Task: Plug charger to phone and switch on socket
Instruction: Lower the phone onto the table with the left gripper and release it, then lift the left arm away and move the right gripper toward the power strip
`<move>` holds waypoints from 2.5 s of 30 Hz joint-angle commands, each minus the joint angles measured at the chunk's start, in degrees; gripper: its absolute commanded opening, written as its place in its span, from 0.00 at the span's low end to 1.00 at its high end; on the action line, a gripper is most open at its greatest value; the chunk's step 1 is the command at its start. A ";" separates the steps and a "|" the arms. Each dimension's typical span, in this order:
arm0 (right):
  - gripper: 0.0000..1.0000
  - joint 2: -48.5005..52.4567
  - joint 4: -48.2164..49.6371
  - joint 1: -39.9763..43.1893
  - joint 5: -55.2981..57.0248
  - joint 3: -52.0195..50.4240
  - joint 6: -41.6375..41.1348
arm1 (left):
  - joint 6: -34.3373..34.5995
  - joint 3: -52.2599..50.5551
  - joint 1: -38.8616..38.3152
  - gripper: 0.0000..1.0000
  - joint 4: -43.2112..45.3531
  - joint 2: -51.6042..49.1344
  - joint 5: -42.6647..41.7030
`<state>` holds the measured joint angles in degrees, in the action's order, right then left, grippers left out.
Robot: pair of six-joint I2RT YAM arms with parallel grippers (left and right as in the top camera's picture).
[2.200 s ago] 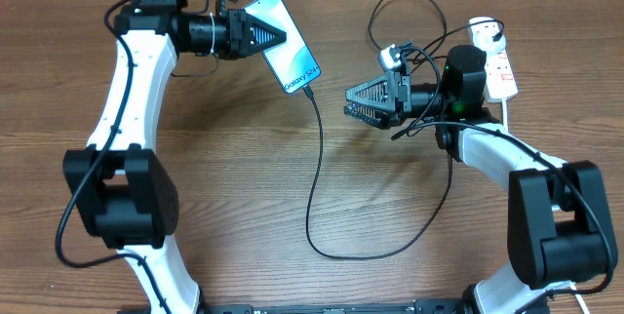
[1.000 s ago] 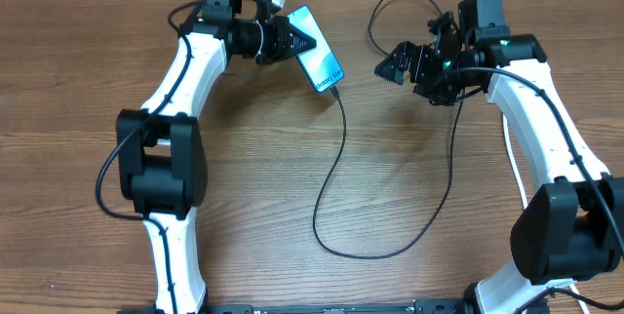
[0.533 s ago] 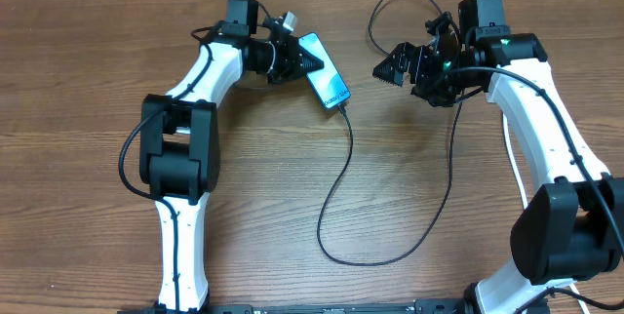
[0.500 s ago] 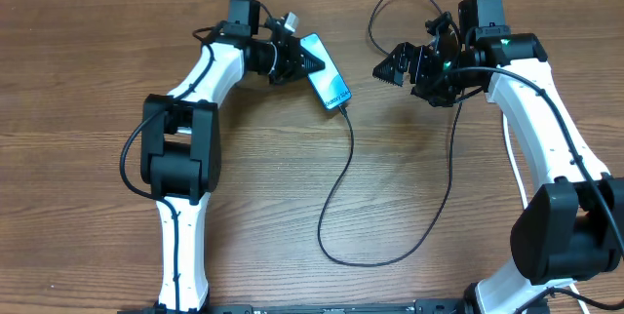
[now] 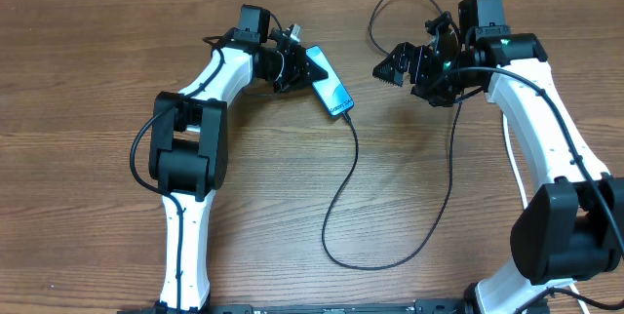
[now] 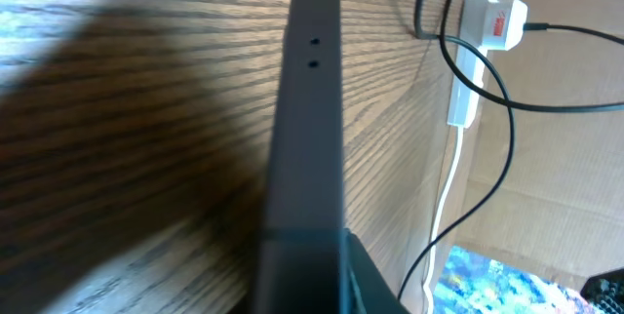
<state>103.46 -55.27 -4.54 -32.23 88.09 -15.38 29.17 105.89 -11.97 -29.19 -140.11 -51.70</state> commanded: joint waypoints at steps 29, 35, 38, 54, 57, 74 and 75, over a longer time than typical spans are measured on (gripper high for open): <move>1.00 -0.57 -1.60 0.00 -0.42 1.38 0.48 | -2.14 0.37 1.49 0.39 -4.63 -0.11 17.81; 1.00 -0.59 -1.73 0.00 -0.42 1.38 0.46 | -2.16 1.05 3.06 0.54 -5.07 -0.11 21.18; 1.00 -0.59 -1.84 0.00 -0.42 1.38 0.46 | -2.25 1.97 4.04 0.53 -6.25 0.09 23.06; 1.00 -0.83 -2.60 0.00 2.19 1.57 0.00 | -12.07 28.65 7.15 0.80 -34.82 3.17 29.77; 1.00 -2.82 -3.74 0.24 3.63 1.62 0.00 | -12.52 36.59 8.17 0.87 -39.45 7.56 29.81; 1.00 -22.29 -10.99 0.22 17.18 1.62 0.00 | -14.40 39.52 9.29 0.96 -56.30 38.23 38.84; 1.00 -22.84 -11.61 0.22 17.53 1.62 0.02 | -14.40 39.50 9.29 0.96 -57.31 39.36 38.84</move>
<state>82.28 -66.15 -4.54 -17.30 88.25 -15.38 16.05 144.81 -2.61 -84.66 -104.01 -14.33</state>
